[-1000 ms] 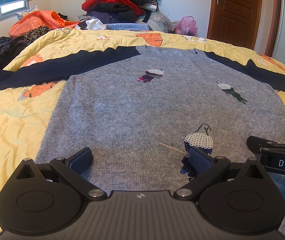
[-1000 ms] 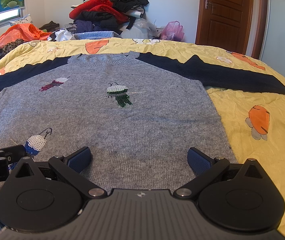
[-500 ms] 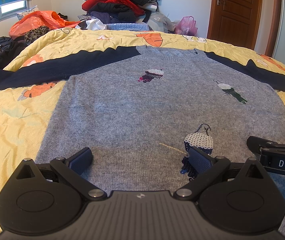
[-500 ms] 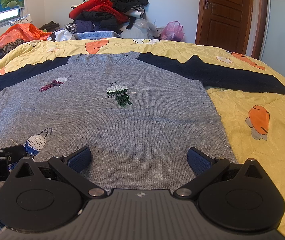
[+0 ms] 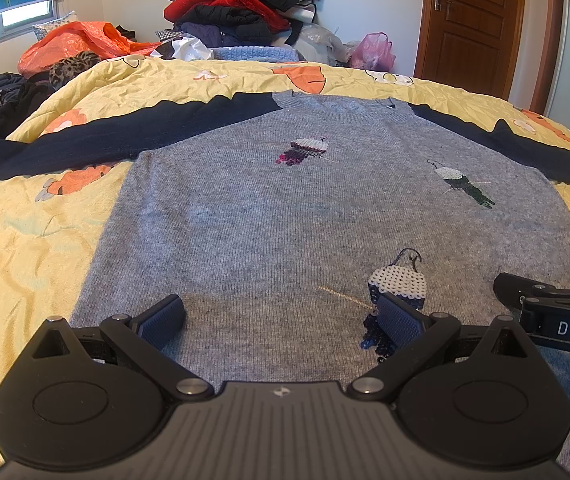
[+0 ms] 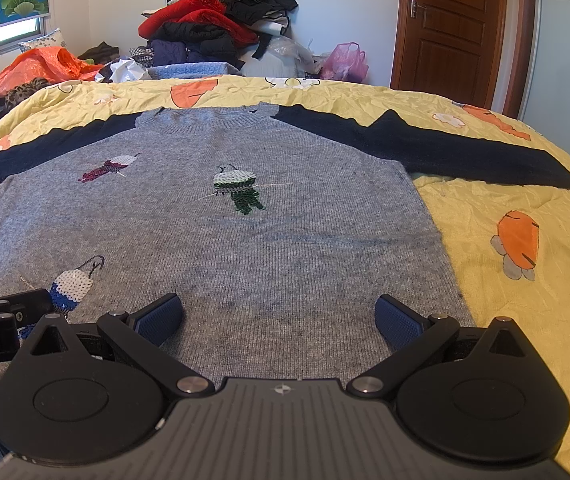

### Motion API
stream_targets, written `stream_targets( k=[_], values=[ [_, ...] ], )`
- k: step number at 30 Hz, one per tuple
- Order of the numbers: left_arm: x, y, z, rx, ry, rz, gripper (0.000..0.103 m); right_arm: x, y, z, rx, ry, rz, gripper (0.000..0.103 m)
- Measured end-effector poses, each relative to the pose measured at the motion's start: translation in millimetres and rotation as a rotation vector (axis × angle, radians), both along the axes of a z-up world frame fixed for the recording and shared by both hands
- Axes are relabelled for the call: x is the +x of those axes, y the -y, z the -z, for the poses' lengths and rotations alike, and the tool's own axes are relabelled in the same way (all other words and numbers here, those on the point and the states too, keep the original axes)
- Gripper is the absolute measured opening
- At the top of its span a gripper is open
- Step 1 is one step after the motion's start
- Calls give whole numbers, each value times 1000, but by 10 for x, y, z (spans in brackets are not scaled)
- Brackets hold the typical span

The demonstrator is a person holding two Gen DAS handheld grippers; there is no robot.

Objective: Fold small clothes

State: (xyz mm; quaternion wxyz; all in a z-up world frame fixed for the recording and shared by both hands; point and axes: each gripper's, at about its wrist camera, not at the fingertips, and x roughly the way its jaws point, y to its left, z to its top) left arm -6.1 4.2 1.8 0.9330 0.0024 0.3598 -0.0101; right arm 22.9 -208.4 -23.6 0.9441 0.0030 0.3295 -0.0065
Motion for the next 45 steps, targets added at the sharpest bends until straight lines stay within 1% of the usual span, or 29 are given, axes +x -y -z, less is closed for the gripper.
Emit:
stream_targets(
  k=[4,5,6,8,9,11,13,14,15,16,19,20,21,23,24,26,28,29,31,32,33,34,35,36,38,40,42,43,45],
  values=[
    [0,1,1,0,0,0,103,-6,27,-15,17,0,-13,103],
    [0,0,2,0,0,1,103,-1,47,-43,44,-2,-36,103],
    [2,4,4,-1,0,2,103,43,136,-98,97,-4,-69,103],
    [5,5,4,-1,0,2,103,120,459,-292,289,38,-97,103],
    [4,3,4,-1,0,2,103,180,721,-409,431,65,-92,103],
    [4,4,4,-2,0,2,103,350,1342,-510,743,112,-46,103],
    [6,5,5,-3,0,3,103,544,1996,-421,1042,127,65,103],
    [10,9,7,-4,1,3,103,634,2291,-341,1136,123,148,103],
    [11,11,7,-4,1,4,103,677,2519,-296,1166,126,235,103],
    [13,14,7,-5,1,4,103,712,2743,-279,1148,141,323,103],
    [17,11,5,-7,2,5,103,779,3156,-345,963,208,466,99],
    [20,11,5,-8,2,4,103,802,3260,-349,914,219,517,98],
    [23,15,5,-9,3,4,103,820,3355,-328,892,226,565,96],
    [23,14,5,-9,2,5,103,881,3512,-224,885,214,640,93],
    [22,14,5,-9,2,5,103,920,3572,-173,887,206,664,87],
    [22,14,4,-9,2,5,103,992,3593,-42,889,216,678,81],
    [23,14,4,-9,2,5,103,1091,3628,30,895,220,675,79],
    [26,12,4,-11,3,5,103,1163,3687,64,886,219,677,76],
    [32,11,3,-16,4,5,103,1242,3672,92,846,236,675,67],
    [36,13,2,-18,4,5,103,1277,3705,95,831,245,687,58],
    [32,7,3,-17,4,5,103,1300,3820,33,825,251,693,47],
    [35,9,4,-17,5,5,103,1327,3823,56,812,250,694,39],
    [37,10,3,-18,5,5,103,1332,3848,41,791,235,696,18],
    [32,5,3,-17,4,5,103,1325,3842,32,766,223,702,17],
    [36,8,3,-20,5,5,103,1267,3774,-30,725,254,698,17],
    [31,5,3,-18,4,4,103,1274,3579,-198,659,303,630,17],
    [31,4,3,-18,4,5,103,1305,3185,-458,567,327,488,17],
    [31,3,3,-19,4,5,103,1314,2920,-588,536,337,397,17],
    [31,4,3,-18,4,6,103,1344,2359,-769,516,342,219,17]
  ],
)
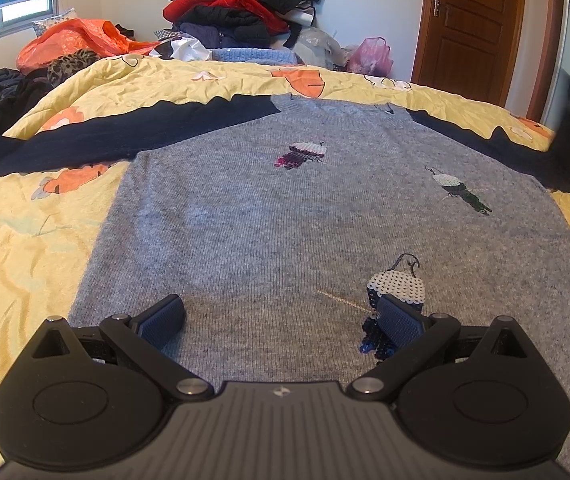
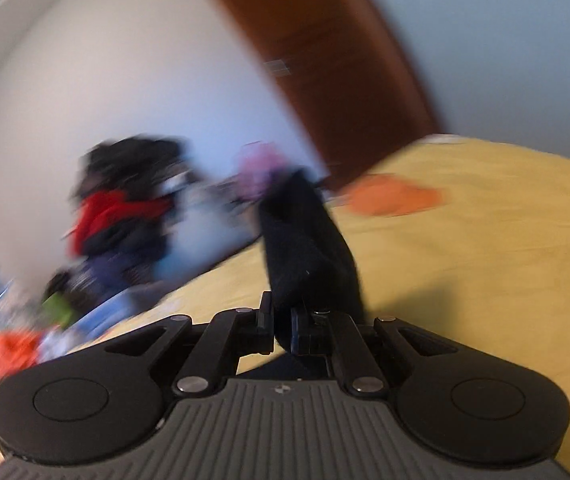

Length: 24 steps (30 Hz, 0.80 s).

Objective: Fold small clothes

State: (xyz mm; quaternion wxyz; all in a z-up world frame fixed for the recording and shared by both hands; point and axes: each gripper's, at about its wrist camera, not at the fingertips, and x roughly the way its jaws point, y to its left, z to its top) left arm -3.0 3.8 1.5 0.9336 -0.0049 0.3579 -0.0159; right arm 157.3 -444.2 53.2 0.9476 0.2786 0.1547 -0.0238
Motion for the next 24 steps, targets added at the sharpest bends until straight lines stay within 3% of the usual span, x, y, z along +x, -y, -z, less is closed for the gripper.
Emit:
stream_targets(
  k=[2,5,10,11,12,14,17,21,24],
  values=[
    [4,-4,-1,0,0,0,103,57,-581,-62,-23,15,-154,17],
    [3,-6,0,0,0,0,103,209,-1363,89,-10,-33,-333,17],
    [14,-13,-2,0,0,0,103,232,-2277,452,8,-151,-454,17],
    [14,-14,-2,0,0,0,103,179,-2402,482,-2,-166,-467,23],
    [12,-15,-1,-1,0,1,103,159,-2468,506,8,-194,-476,31],
    [-7,-38,-9,-17,8,10,103,10,-2497,498,36,-210,-470,39],
    [-22,-81,-157,-81,44,74,103,-369,-2258,425,102,-130,-473,49],
    [360,-154,-555,-292,65,116,103,-790,-1892,485,55,-105,-467,52],
    [908,-168,-607,-464,27,117,103,-827,-1804,597,20,-141,-419,55]
  ],
)
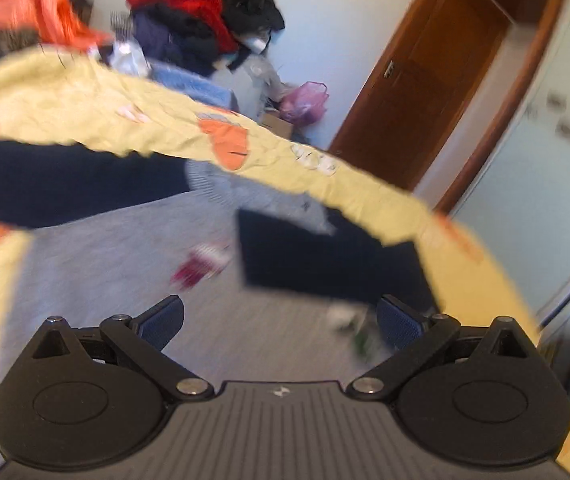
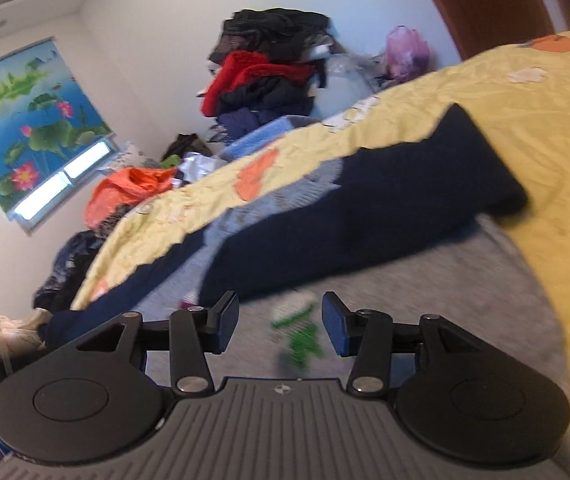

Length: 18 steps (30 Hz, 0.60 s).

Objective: Fold small clothes

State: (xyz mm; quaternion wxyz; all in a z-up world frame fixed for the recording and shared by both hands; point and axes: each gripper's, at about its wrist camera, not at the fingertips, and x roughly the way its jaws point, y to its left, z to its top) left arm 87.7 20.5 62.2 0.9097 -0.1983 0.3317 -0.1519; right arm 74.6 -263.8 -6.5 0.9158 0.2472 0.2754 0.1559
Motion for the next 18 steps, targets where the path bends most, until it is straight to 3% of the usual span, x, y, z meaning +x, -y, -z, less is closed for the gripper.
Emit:
stream_targets(
  k=[2,5,7,9,11,15,16,18],
  values=[
    [401,18,130,-75,-93,-1,103,-17,25,85,16,-28,4,55],
    [806,17,410,-208,-247,-53,103,-17,54,95,35,-1,-12,65],
    [934,-2,602,-331,-300,-67,103,-3,100,114,68,-6,-15,65],
    [943,-15,648,-391,-276,-103,103,10,153,140,107,-10,-16,66],
    [981,8,675,-398,-273,-106,103,21,169,147,125,-8,-14,66],
    [1047,124,628,-329,-253,-104,103,41,157,154,124,-2,-16,67],
    [1049,134,596,-308,-250,-105,98,40,158,161,126,-1,-15,67],
    [1088,200,580,-252,-249,-107,68,47,159,164,129,0,-13,67]
  ],
)
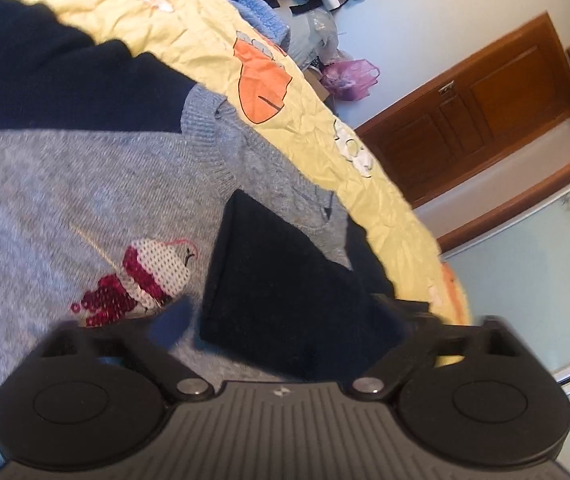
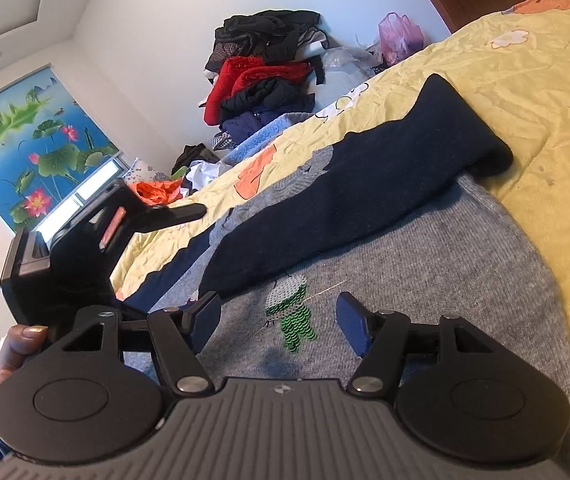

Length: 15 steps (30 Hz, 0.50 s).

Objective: Fold small clothes

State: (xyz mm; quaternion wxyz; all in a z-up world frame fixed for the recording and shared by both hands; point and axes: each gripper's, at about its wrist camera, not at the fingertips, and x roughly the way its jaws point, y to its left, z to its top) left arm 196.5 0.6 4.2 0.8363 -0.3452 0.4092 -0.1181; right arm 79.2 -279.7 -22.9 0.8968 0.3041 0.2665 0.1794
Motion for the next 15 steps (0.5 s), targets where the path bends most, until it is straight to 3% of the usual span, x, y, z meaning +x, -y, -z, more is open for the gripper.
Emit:
stream_targets(
  k=[1,2,4,7,15],
  values=[
    [33,37,18,35,-17,8,41,0,-4,1,-1,0,1,67],
    [50,67,32,66,-27,12,30,2,-8,1,-2,1,1,67],
    [26,73,22,96,-5,8,30,-1,-9,14,-2,2,3,67],
    [13,122,-7,172,9,10,8,5,-6,20,2,3,6,67],
    [-166,148,-421,461,202,0,7,14,0,40,4,4,15,67]
  ],
)
